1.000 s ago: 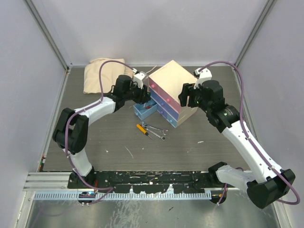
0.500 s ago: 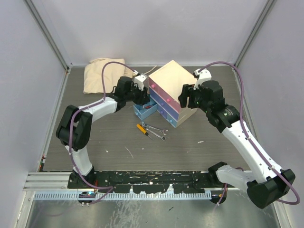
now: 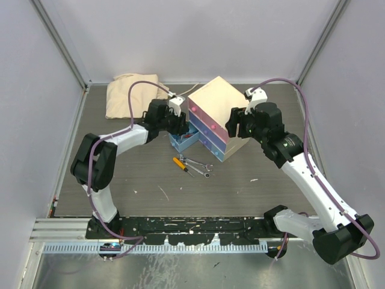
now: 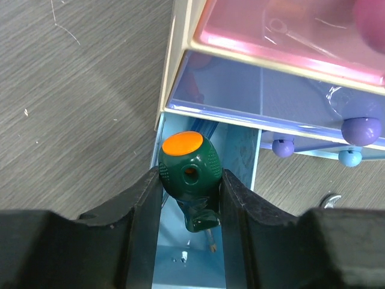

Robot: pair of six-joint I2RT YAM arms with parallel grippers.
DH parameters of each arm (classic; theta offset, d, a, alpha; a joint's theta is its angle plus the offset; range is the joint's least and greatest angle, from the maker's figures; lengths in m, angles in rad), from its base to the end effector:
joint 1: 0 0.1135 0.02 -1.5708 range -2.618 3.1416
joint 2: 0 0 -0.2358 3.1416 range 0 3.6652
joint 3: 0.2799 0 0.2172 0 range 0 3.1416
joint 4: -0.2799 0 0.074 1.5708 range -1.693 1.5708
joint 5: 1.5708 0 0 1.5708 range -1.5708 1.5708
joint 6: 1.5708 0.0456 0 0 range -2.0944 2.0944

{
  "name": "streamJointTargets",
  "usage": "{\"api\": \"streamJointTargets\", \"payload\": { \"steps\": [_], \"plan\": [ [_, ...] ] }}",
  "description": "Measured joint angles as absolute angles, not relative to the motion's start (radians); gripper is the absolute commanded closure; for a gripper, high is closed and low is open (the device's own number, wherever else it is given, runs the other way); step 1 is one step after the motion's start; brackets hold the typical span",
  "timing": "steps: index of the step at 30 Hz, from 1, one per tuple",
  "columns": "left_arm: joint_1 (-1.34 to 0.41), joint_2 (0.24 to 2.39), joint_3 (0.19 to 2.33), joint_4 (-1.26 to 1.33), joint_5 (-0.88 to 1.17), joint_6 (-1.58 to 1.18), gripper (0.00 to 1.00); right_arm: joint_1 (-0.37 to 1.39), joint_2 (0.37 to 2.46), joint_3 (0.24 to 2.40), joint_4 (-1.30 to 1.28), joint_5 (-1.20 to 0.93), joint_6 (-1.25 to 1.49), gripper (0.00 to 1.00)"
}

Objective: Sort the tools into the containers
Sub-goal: Place the screwdriver in the drawer.

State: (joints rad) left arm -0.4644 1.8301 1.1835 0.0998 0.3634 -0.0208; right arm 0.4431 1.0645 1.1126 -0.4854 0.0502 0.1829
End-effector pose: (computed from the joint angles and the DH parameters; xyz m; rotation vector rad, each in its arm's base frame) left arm 0.3350 -0.1860 0.2029 0.6861 2.0384 -0.6704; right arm 0.1993 0.0921 0.3391 -0.2306 2.0116 0.3484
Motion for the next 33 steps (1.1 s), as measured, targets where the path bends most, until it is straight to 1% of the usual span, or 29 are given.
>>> {"api": "streamJointTargets", "payload": {
  "steps": [3,5,11,16,21,28,31,33],
  "plan": [
    [-0.464,1.816,1.166,0.097,0.362,-0.038,0.53,0.443,1.065,1.113,-0.489,0.051,0.183,0.31],
    [-0.464,1.796,1.155,0.095,0.361,-0.044,0.51,0.443,1.064,1.113,-0.49,0.051,0.183,0.31],
    [-0.464,1.713,1.148,0.097,0.354,-0.064,0.49,0.443,1.062,1.114,-0.496,0.052,0.181,0.31],
    [-0.464,1.658,1.147,0.093,0.335,-0.09,0.49,0.443,1.04,1.114,-0.503,0.071,0.171,0.3],
    [-0.464,1.578,1.128,0.046,0.252,-0.154,0.49,0.443,1.009,1.115,-0.503,0.086,0.144,0.3],
    [-0.448,1.395,1.094,-0.12,0.11,-0.26,0.46,0.449,0.988,1.157,-0.519,0.062,0.073,0.31],
    [-0.416,1.314,1.071,-0.202,0.083,-0.295,0.46,0.513,1.014,1.22,-0.554,0.084,0.035,0.31],
    [-0.382,1.26,1.047,-0.258,0.08,-0.319,0.46,0.622,1.048,1.262,-0.563,0.135,0.015,0.31]
  ]
}}
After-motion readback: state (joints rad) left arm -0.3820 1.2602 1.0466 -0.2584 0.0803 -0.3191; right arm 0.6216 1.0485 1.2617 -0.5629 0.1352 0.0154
